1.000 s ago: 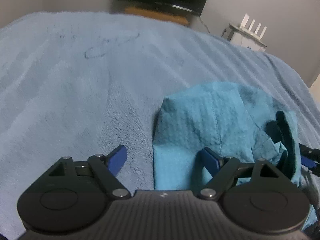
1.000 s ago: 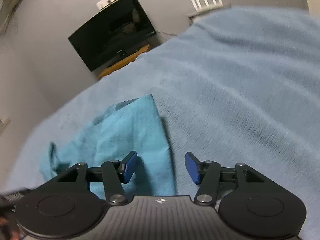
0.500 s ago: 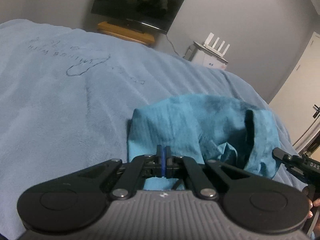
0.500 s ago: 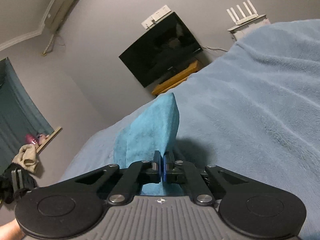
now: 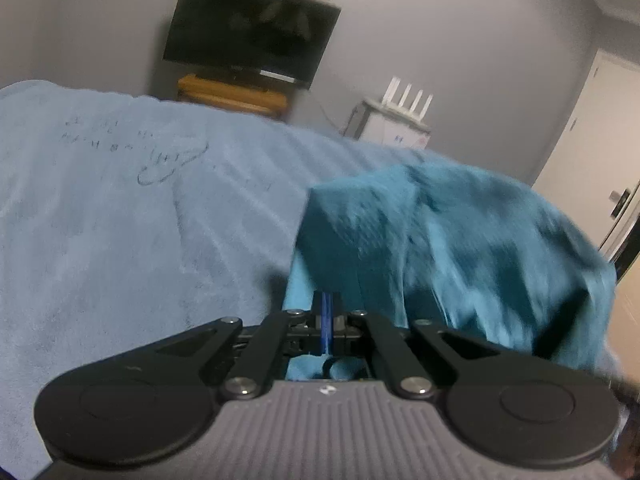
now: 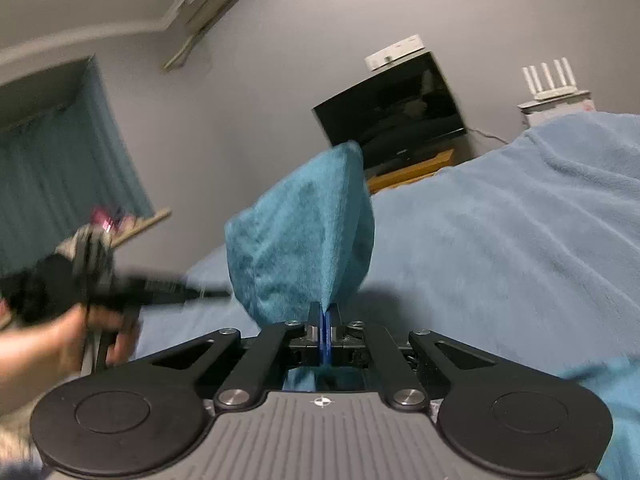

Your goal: Fold large clothes

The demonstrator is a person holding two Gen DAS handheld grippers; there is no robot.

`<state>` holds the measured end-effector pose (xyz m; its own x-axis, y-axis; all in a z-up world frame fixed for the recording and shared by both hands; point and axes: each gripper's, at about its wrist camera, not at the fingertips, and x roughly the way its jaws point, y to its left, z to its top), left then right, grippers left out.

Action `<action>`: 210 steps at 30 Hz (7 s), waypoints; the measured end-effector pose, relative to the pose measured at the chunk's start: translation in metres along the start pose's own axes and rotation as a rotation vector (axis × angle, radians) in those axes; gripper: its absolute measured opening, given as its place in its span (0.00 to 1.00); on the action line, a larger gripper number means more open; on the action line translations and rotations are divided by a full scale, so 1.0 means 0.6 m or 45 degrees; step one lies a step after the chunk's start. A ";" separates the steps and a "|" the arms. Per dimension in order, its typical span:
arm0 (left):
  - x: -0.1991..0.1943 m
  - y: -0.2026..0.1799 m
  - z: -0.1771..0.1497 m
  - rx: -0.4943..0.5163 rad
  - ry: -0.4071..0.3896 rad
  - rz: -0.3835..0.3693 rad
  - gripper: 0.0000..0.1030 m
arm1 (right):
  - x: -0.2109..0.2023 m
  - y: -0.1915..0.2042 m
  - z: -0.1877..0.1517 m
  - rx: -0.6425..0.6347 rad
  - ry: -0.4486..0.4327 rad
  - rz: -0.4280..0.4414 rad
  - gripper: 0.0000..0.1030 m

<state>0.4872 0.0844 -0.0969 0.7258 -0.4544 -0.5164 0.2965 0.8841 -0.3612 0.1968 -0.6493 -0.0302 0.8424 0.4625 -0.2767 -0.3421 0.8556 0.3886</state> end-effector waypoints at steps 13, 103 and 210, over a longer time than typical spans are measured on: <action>-0.126 -0.004 0.017 -0.204 -0.150 -0.079 0.00 | -0.120 0.036 -0.110 -0.317 0.344 -0.180 0.00; -0.300 -0.233 -0.457 0.536 0.533 0.146 0.51 | -0.147 0.281 -0.230 -0.749 1.030 -0.384 0.67; -0.492 -0.001 -0.282 -0.525 -0.013 -0.251 0.63 | -0.214 0.670 -0.267 -0.768 0.225 -0.011 0.13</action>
<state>0.1678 0.1999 -0.0755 0.6871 -0.6068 -0.3995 0.1593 0.6624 -0.7320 -0.1155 -0.3275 0.0206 0.7820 0.4424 -0.4390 -0.5539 0.8162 -0.1642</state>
